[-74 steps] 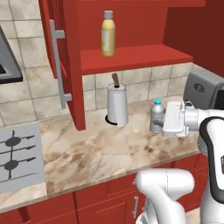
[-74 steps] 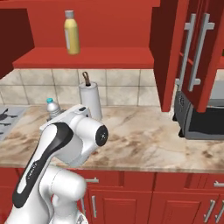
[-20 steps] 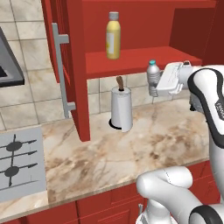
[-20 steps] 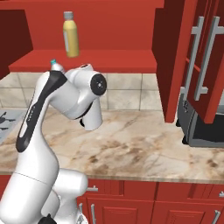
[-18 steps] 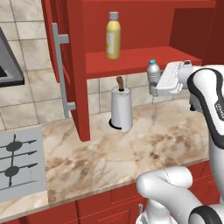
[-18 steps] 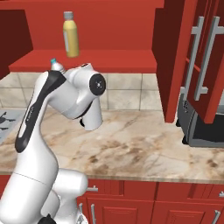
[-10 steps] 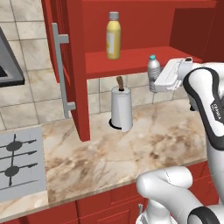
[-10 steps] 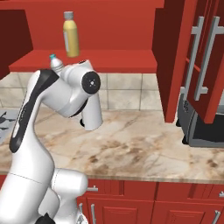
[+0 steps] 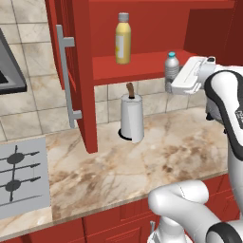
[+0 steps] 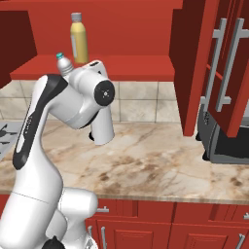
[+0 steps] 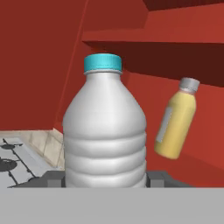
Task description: Sort all alcoholic drinks to one cabinet, and non-alcoholic drinks to the other.
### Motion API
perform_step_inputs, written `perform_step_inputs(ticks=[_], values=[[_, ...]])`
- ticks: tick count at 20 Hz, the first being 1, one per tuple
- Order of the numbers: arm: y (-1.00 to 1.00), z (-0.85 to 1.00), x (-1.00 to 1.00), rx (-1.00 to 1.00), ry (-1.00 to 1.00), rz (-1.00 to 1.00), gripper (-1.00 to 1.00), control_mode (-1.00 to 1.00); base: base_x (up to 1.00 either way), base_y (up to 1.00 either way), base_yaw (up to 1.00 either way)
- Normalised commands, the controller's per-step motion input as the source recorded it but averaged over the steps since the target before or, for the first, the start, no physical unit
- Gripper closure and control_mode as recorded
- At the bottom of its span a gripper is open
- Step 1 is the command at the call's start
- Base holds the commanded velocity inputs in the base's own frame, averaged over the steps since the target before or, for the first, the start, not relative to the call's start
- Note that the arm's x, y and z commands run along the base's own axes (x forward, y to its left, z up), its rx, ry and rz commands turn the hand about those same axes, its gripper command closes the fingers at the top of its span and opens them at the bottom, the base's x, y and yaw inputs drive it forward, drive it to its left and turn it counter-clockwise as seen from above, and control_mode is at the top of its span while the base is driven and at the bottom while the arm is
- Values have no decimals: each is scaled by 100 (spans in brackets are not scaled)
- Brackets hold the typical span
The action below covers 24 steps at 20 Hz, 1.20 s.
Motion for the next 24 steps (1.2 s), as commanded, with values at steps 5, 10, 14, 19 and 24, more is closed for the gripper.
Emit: perform_step_inputs(ticks=[5, 10, 14, 19, 24], values=[[-12, 28, 5, 1, -11, -1, 100, -100, 0, 0, 0], [-5, 22, 22, 2, -1, -3, 100, -100, 0, 0, 0], [-3, 18, 35, 3, 0, -4, 100, -100, 0, 0, 0], [-8, 13, 35, 4, 0, -1, 100, -100, 0, 0, 0], [-3, 0, 36, 5, 2, 0, 100, -100, 0, 0, 0]])
